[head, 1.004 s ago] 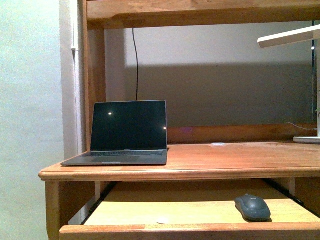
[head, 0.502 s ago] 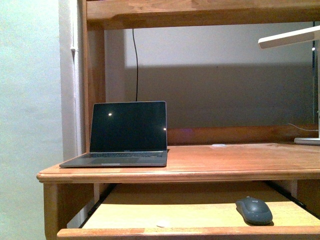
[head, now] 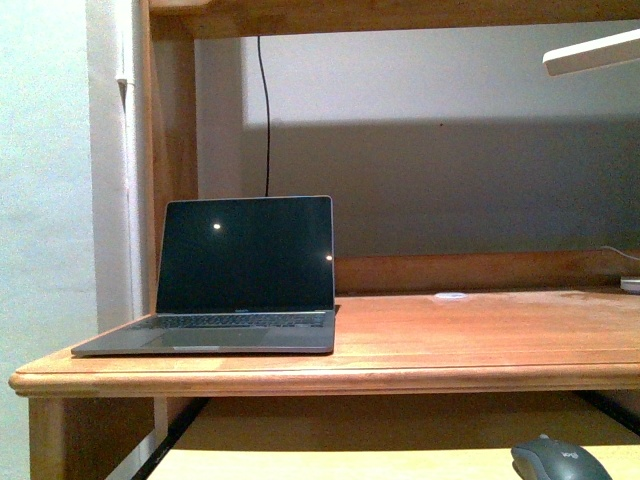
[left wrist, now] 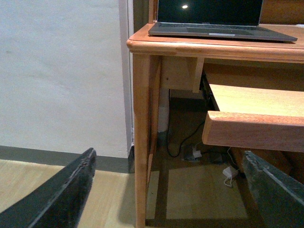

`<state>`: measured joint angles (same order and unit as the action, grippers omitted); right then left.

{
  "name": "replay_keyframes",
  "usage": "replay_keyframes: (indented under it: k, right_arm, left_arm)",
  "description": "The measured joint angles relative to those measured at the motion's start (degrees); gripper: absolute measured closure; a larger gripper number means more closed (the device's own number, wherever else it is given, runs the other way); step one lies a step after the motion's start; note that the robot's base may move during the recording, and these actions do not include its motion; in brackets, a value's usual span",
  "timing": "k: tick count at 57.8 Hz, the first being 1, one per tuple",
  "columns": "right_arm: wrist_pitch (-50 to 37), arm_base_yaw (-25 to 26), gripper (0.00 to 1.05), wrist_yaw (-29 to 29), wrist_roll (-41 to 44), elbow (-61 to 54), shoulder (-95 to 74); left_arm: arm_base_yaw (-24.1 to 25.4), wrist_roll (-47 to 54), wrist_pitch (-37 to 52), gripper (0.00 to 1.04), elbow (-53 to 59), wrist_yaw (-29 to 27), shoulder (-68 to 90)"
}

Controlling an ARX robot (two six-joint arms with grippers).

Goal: Place mouse

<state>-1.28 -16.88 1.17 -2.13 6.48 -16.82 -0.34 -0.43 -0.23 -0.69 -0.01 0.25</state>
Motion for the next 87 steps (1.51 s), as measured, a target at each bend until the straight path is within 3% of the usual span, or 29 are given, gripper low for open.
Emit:
replay_keyframes:
  k: [14, 21, 31, 46, 73, 87]
  right_arm:
    - [-11.6, -17.5, 0.07, 11.7, 2.1, 10.5, -19.6]
    - [-16.9, -20.8, 0.07, 13.5, 4.0, 16.7, -32.7]
    - [-21.1, -20.4, 0.07, 17.0, 5.9, 27.2, -53.2]
    - [-21.9, -17.5, 0.07, 20.7, 9.3, 38.2, -67.2]
    - [-14.2, -8.9, 0.07, 22.4, 9.4, 45.7, -75.6]
    - [-11.1, -6.4, 0.07, 20.2, 7.8, 47.5, -77.7]
  left_arm:
    - [0.0, 0.0, 0.0, 0.08, 0.0, 0.0, 0.0]
    - [0.0, 0.0, 0.0, 0.08, 0.0, 0.0, 0.0]
    - [0.0, 0.0, 0.0, 0.08, 0.0, 0.0, 0.0]
    - [0.0, 0.0, 0.0, 0.08, 0.0, 0.0, 0.0]
    - [0.0, 0.0, 0.0, 0.08, 0.0, 0.0, 0.0]
    - [0.0, 0.0, 0.0, 0.08, 0.0, 0.0, 0.0]
